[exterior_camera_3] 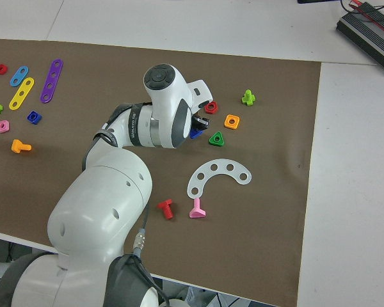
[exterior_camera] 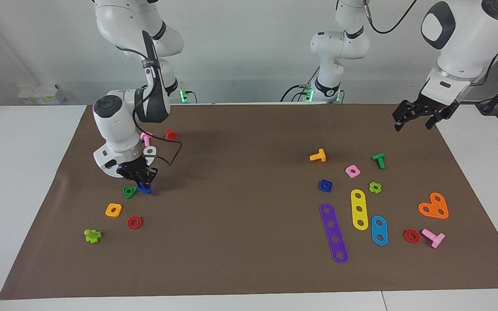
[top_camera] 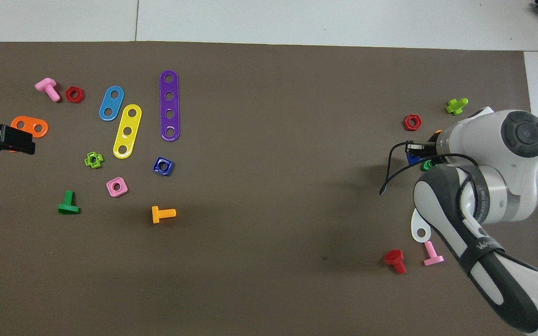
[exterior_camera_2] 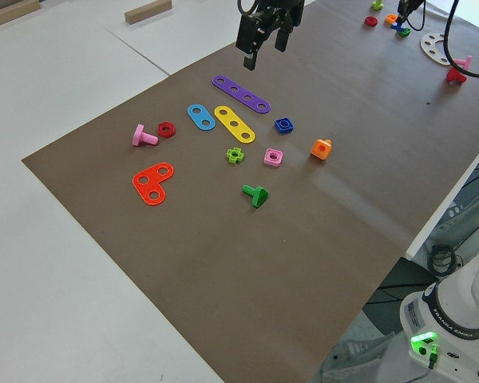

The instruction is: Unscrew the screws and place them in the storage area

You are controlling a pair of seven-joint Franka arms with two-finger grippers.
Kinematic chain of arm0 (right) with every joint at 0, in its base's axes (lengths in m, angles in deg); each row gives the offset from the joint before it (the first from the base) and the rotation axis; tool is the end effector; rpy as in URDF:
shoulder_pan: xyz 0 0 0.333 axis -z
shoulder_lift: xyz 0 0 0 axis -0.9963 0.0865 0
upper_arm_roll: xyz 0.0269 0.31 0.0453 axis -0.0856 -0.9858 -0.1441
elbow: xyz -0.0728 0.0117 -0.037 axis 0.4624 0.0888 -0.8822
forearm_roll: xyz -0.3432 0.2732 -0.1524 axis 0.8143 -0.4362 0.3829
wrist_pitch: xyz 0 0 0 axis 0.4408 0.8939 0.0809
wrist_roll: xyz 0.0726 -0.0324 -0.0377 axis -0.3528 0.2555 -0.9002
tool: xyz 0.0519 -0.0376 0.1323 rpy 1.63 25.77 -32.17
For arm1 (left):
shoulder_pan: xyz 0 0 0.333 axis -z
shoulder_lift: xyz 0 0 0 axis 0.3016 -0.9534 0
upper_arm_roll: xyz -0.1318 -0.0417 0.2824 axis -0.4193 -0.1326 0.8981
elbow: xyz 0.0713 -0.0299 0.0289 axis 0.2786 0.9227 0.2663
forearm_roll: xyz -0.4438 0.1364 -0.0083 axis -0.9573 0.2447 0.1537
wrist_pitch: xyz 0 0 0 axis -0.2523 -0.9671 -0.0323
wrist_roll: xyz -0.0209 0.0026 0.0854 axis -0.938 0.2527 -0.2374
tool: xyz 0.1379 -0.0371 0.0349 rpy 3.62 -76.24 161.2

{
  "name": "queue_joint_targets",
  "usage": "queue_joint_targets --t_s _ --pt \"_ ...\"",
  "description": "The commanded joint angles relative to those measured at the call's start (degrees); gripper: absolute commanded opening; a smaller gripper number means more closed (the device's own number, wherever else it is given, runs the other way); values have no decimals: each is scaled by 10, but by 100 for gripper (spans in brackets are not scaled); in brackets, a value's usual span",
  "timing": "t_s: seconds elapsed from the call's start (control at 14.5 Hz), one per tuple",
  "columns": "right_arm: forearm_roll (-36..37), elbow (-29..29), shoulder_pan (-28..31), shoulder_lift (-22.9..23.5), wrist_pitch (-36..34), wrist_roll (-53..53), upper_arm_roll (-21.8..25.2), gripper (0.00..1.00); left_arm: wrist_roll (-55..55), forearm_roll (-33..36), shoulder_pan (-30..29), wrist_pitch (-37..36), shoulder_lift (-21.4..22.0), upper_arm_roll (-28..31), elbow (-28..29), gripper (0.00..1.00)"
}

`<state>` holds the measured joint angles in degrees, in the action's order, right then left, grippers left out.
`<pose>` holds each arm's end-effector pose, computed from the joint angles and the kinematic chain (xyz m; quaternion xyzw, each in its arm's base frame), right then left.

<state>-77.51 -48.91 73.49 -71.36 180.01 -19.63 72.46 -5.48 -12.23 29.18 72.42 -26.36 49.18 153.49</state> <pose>0.6386 0.0232 0.2520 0.9946 -0.0844 0.0597 0.0087 0.6358 0.0066 0.5500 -0.9996 0.0221 -0.0065 0.0140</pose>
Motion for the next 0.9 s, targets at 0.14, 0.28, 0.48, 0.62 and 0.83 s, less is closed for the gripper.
queue_joint_targets --t_s 0.14,0.28,0.48,0.62,0.83 --pt "-20 -19 14 13 38 17 -10 0 4 15 6 40 19 -1 27 100" --pt "-26 -19 14 20 48 17 -10 0 2 12 9 47 19 -1 28 100" --pt "-26 -14 14 20 46 15 -10 100 6 12 8 40 19 0 26 100" --pt "-26 7 13 8 23 13 -8 100 7 12 0 37 19 2 26 100" --pt "-24 112 19 -22 -155 12 0 100 8 12 -4 35 19 6 27 100"
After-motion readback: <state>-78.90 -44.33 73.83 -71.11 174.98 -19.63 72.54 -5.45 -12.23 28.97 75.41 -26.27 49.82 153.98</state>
